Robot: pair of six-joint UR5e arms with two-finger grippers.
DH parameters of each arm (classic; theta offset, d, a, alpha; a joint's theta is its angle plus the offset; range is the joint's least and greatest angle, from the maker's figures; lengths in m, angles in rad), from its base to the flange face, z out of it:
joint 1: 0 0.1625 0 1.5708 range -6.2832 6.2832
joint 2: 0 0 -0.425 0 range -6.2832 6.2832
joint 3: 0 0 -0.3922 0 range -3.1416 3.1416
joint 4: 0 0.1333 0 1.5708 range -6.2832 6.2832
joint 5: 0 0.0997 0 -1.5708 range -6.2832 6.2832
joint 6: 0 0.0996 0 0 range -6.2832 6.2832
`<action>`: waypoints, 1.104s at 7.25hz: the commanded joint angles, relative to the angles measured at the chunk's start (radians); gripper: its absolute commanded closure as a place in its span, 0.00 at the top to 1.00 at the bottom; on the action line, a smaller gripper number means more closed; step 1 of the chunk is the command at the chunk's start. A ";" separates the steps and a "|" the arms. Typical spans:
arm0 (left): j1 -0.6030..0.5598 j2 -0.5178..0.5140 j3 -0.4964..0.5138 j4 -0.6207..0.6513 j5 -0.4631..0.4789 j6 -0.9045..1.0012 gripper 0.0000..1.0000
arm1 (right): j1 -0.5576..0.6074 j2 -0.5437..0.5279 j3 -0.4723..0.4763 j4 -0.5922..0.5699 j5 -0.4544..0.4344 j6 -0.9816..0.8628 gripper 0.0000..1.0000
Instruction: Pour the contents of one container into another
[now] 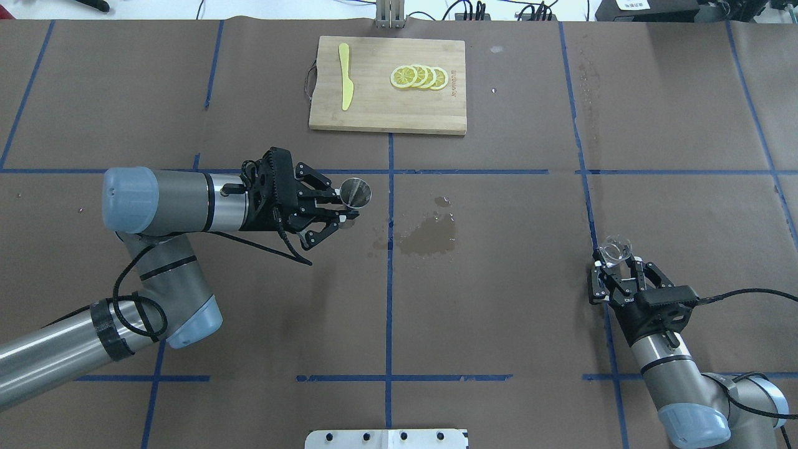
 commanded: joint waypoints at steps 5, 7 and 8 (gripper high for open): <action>0.000 0.002 0.000 0.000 0.001 0.000 0.00 | 0.035 0.003 0.061 0.059 0.001 -0.171 0.00; 0.000 0.002 0.000 0.000 0.001 0.000 0.00 | 0.077 0.062 0.057 0.165 0.014 -0.381 0.00; 0.000 0.002 0.001 0.000 0.002 0.002 0.00 | 0.089 0.101 0.060 0.169 0.031 -0.388 0.00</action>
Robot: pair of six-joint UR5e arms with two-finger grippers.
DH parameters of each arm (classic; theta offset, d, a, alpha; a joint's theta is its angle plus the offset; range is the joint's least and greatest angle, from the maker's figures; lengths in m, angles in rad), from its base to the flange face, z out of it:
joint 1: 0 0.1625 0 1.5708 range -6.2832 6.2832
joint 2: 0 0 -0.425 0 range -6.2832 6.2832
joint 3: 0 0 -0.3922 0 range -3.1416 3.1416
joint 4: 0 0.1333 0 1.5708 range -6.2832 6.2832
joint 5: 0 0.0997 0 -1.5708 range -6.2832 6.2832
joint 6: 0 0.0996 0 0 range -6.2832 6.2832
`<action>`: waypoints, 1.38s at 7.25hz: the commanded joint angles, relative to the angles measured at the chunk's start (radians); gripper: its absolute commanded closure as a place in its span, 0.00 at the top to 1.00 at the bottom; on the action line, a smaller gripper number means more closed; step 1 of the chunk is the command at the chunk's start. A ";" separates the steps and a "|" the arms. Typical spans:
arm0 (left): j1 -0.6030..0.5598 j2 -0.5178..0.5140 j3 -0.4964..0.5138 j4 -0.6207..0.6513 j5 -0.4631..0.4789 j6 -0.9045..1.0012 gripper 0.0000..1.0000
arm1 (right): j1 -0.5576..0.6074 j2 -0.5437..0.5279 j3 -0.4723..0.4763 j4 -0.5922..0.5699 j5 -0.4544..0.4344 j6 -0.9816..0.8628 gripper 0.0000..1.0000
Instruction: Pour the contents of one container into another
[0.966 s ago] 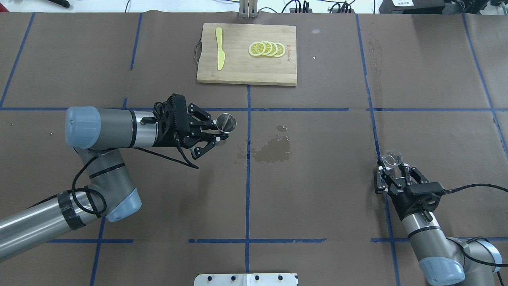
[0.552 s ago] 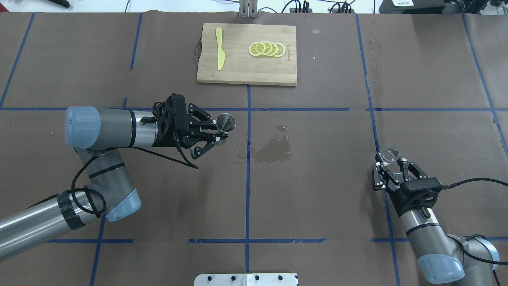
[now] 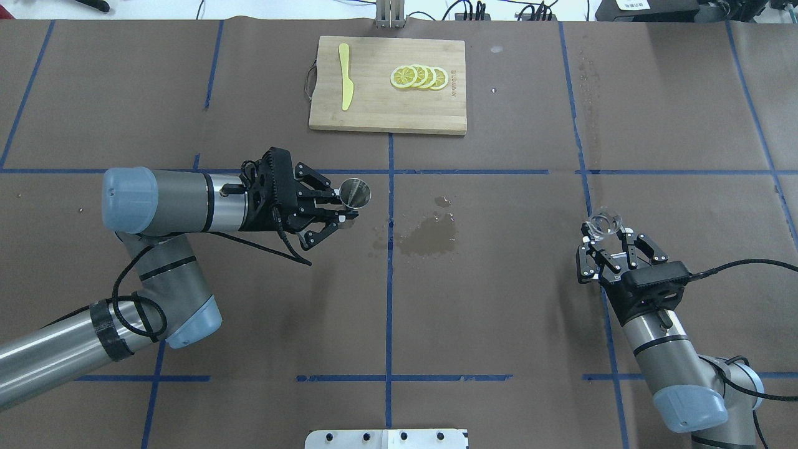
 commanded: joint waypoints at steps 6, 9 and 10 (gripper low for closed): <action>0.029 -0.002 0.003 -0.002 0.058 0.001 0.00 | 0.058 0.184 0.124 -0.023 0.185 -0.224 0.00; 0.041 0.000 0.004 0.000 0.066 0.001 0.00 | 0.058 0.317 0.247 -0.404 0.183 -0.241 0.00; 0.046 0.000 0.006 0.000 0.066 0.001 0.00 | 0.058 0.366 0.285 -0.553 0.183 -0.241 0.00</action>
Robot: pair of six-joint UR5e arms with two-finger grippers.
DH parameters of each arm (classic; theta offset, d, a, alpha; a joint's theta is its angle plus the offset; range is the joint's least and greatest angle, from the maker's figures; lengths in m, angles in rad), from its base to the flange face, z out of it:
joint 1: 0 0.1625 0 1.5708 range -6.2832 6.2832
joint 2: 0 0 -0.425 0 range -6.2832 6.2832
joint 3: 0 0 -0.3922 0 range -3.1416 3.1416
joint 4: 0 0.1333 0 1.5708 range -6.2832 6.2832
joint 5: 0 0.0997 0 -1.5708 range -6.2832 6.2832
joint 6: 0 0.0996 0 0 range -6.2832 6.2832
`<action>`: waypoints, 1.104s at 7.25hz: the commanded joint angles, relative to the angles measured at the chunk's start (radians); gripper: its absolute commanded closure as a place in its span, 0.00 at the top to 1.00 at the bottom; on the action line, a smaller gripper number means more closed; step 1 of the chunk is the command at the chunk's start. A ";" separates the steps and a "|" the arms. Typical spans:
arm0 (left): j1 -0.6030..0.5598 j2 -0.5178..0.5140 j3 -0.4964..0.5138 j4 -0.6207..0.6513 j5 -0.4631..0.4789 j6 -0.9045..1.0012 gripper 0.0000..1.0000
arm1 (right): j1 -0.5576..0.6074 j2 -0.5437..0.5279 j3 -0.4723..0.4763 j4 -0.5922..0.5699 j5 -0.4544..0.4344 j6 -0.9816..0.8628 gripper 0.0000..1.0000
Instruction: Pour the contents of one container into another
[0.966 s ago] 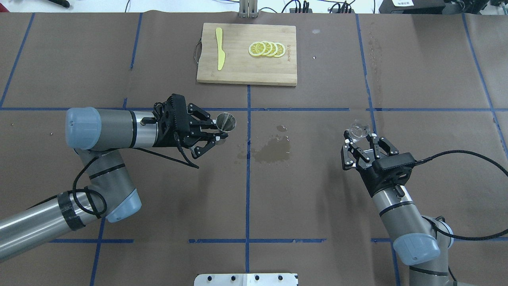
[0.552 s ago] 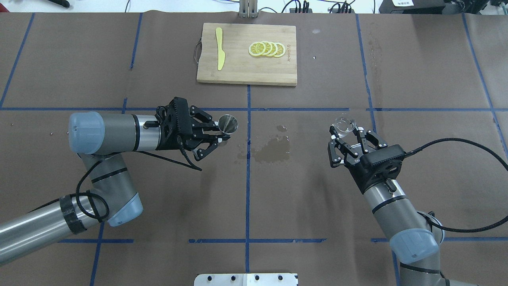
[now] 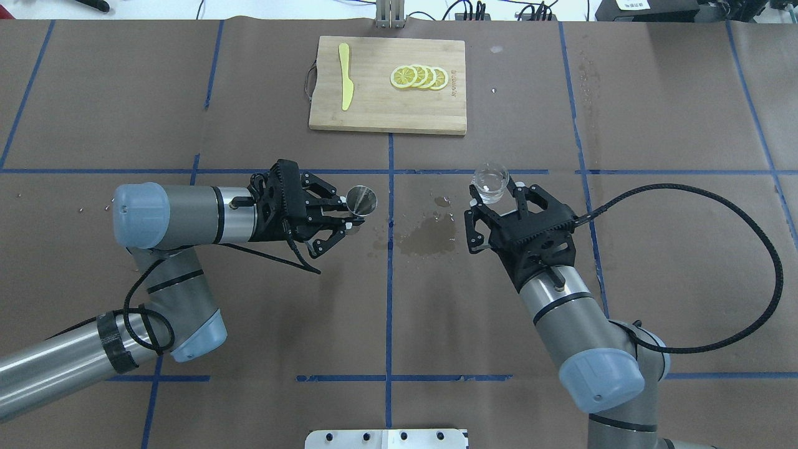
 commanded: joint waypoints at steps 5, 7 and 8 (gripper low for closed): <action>0.018 -0.009 0.008 -0.003 0.043 0.000 0.00 | -0.009 0.160 0.060 -0.406 -0.004 -0.072 0.00; 0.021 -0.012 0.008 -0.001 0.045 -0.030 0.00 | -0.012 0.163 0.056 -0.408 -0.006 -0.074 0.00; 0.026 -0.015 0.008 0.000 0.045 -0.032 0.00 | -0.012 0.163 0.056 -0.408 -0.006 -0.075 0.00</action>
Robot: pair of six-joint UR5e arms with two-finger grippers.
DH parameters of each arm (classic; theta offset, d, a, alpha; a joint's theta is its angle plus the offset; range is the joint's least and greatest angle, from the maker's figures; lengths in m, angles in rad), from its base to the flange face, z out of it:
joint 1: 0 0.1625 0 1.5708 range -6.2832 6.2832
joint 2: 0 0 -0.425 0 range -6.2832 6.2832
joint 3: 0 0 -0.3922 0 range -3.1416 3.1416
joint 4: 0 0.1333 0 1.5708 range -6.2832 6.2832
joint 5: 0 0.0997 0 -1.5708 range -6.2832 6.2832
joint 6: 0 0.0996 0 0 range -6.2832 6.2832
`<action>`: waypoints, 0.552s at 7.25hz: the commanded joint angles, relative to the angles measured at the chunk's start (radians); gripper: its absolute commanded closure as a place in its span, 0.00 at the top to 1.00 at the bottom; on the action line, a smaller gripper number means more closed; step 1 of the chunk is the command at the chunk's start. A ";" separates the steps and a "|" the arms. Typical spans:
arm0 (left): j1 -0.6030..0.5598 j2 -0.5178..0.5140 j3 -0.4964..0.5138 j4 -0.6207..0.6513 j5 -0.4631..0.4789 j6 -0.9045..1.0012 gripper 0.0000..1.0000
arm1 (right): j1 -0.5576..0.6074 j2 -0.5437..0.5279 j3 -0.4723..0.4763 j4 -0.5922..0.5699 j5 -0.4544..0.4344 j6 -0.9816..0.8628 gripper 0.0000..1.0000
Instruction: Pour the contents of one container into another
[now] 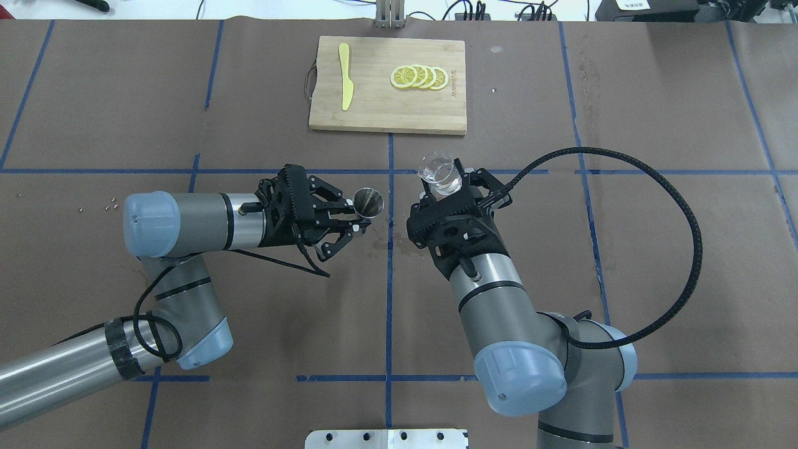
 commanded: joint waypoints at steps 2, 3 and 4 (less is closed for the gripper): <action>0.035 -0.015 0.002 0.000 0.048 -0.035 0.00 | 0.002 0.001 0.004 -0.001 0.000 -0.003 0.00; 0.038 -0.015 0.002 0.000 0.049 -0.035 0.00 | 0.002 0.001 0.003 -0.001 0.000 -0.006 0.00; 0.040 -0.017 0.002 0.001 0.049 -0.035 0.00 | 0.001 0.001 0.001 -0.014 -0.002 -0.018 0.00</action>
